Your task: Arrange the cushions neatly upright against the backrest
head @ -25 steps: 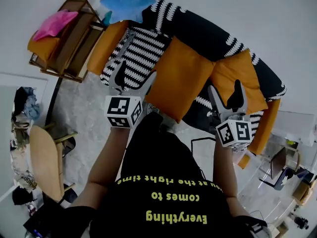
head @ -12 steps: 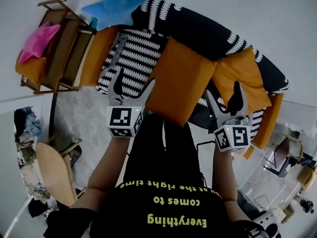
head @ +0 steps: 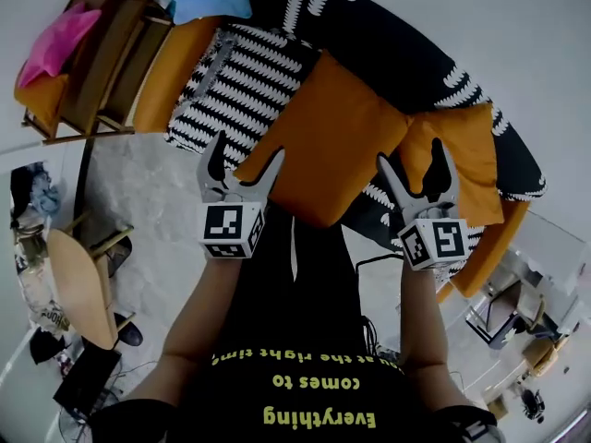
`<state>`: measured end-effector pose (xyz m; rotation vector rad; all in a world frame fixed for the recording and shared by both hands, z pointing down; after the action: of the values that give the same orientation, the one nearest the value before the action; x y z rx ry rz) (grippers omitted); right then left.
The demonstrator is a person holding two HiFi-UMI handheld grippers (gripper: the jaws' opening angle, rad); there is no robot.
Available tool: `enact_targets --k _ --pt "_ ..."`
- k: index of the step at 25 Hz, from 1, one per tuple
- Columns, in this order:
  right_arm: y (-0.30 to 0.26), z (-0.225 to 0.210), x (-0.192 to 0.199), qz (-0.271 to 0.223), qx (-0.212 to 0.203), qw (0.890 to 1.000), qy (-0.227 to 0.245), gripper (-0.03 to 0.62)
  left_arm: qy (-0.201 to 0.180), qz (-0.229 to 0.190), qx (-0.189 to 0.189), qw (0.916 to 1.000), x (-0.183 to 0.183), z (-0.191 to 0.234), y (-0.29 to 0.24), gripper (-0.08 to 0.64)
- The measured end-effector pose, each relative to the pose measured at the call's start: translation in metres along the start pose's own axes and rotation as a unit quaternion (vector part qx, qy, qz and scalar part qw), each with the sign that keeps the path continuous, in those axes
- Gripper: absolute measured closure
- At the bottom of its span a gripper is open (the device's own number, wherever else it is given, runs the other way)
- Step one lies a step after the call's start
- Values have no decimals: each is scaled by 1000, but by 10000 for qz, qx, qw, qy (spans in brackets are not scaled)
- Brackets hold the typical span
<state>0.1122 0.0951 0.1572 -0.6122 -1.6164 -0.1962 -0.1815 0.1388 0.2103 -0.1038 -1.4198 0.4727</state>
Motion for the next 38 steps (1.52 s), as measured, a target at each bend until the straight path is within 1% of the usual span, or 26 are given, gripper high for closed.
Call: enact_targets --k 4,6,8,12,15,19,21,24,27,29,32,36,38 --pt "-49 -26 40 455 -464 9978 128 123 216 254 -394 9987 44 6 -14 112" --pt "-72 -36 66 682 -683 9951 218 123 165 276 -594 9977 68 12 -15 114" --pt "-92 -46 96 958 -941 9905 296 121 123 397 -793 9960 96 15 -11 112" --pt "-135 -68 158 1748 -1445 9729 452 112 711 845 -1094 9878 163 15 -8 112" --pt "-165 -79 206 2176 -1679 9606 421 102 1024 1325 -1291 9774 223 15 -7 88" --pt "-200 -88 257 2527 -1930 9463 590 91 1666 1774 -1537 9577 295 10 -12 64" --pt "-213 -92 276 2657 -2016 9406 632 83 1915 1973 -1560 9487 321 5 -16 45" --pt "-227 -107 301 2876 -2146 9303 764 77 2177 2224 -1549 9376 356 -8 -21 18" --pt "-227 -127 332 3108 -2215 9199 896 74 2302 2439 -1497 9301 392 -23 -20 2" --pt "-228 -137 349 3244 -2208 9157 872 74 2353 2528 -1472 9269 409 -27 -20 -2" --pt "-237 -132 355 3429 -2266 9079 827 73 2467 2619 -1403 9224 414 -19 -23 -5" --pt "-248 -113 354 3639 -2392 8965 817 138 2592 2743 -1205 9182 413 0 -27 -3" --pt "-247 -111 351 3734 -2444 8908 850 191 2686 2839 -1042 9145 410 1 -29 18"
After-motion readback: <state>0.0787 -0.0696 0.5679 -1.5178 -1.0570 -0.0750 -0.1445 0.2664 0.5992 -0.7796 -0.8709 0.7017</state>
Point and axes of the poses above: the fingertips, and each gripper's own axes: y backward along the fingers, z to its left, x out of its underside, the point moved 7 cm from there along y, backward along the fingers, and after that the axes turned 8 degrees about -z, right-handed, at the moved point
